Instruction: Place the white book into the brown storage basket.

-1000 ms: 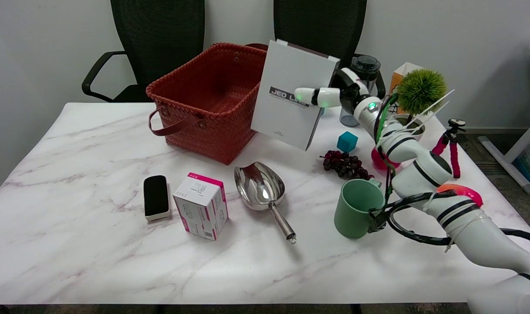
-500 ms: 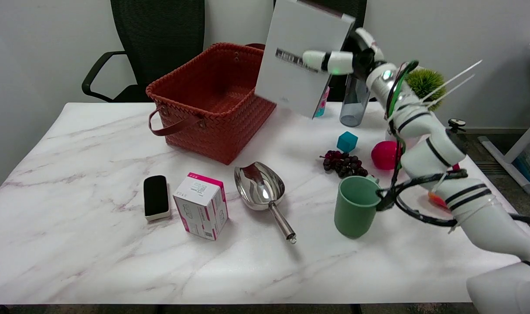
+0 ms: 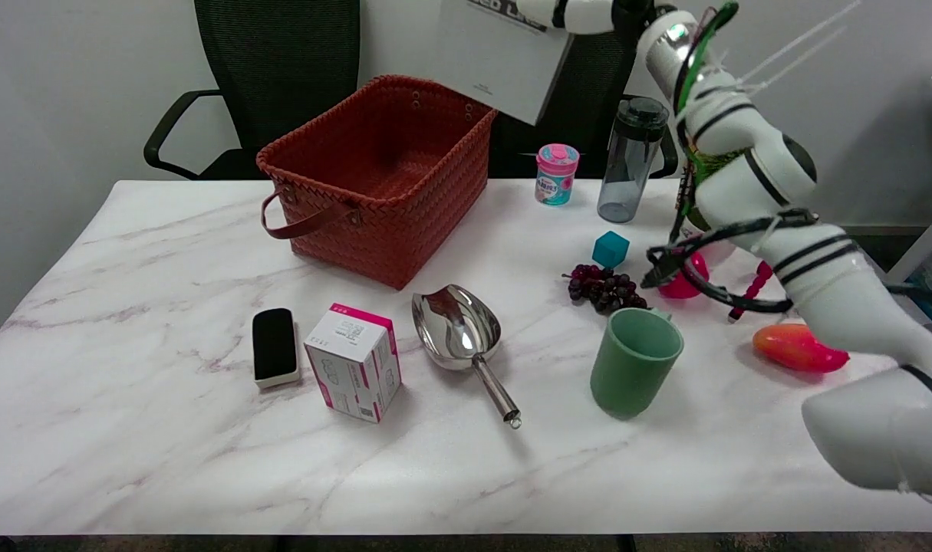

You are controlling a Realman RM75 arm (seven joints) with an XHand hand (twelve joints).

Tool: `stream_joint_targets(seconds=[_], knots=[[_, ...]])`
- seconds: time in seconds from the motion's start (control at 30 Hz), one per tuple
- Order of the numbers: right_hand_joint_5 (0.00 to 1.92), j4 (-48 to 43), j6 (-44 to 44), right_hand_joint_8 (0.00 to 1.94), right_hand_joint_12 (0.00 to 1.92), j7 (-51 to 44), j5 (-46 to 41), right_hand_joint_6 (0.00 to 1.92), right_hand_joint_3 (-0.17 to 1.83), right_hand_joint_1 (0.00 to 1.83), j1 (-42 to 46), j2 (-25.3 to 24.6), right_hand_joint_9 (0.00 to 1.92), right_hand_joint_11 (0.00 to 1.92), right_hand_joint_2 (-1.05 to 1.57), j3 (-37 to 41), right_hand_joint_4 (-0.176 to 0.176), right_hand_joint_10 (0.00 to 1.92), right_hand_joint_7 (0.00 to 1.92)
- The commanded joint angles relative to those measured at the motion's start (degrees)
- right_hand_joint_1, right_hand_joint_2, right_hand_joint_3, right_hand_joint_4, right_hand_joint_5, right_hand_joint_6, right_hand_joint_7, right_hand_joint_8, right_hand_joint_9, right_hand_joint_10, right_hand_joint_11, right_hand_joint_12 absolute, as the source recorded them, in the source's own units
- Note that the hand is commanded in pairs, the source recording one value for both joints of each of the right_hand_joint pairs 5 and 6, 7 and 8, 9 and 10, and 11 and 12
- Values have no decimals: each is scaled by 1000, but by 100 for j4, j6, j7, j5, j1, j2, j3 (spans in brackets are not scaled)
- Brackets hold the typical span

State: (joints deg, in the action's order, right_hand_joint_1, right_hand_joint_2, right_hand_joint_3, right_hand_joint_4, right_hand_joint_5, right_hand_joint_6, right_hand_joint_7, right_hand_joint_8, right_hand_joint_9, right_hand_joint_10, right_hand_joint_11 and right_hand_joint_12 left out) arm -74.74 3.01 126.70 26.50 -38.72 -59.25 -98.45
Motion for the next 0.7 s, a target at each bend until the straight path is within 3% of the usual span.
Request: stream_joint_targets(seconds=[0.03, 0.4, 0.7], knots=[[1238, 1621, 121, 1529, 1184, -90, -1027, 1238, 659, 1322, -2564, -500, 1492, 1184, 1086, -2324, 0, 1492, 1529], [1233, 3201, -638, 1525, 1180, -90, -987, 1233, 669, 1326, -3133, -1742, 1484, 1180, 1074, -2906, 0, 1484, 1525], [1221, 3907, -909, 1517, 1169, -90, -987, 1221, 692, 1328, -3114, -2037, 1475, 1169, 1039, -2963, 0, 1475, 1517]])
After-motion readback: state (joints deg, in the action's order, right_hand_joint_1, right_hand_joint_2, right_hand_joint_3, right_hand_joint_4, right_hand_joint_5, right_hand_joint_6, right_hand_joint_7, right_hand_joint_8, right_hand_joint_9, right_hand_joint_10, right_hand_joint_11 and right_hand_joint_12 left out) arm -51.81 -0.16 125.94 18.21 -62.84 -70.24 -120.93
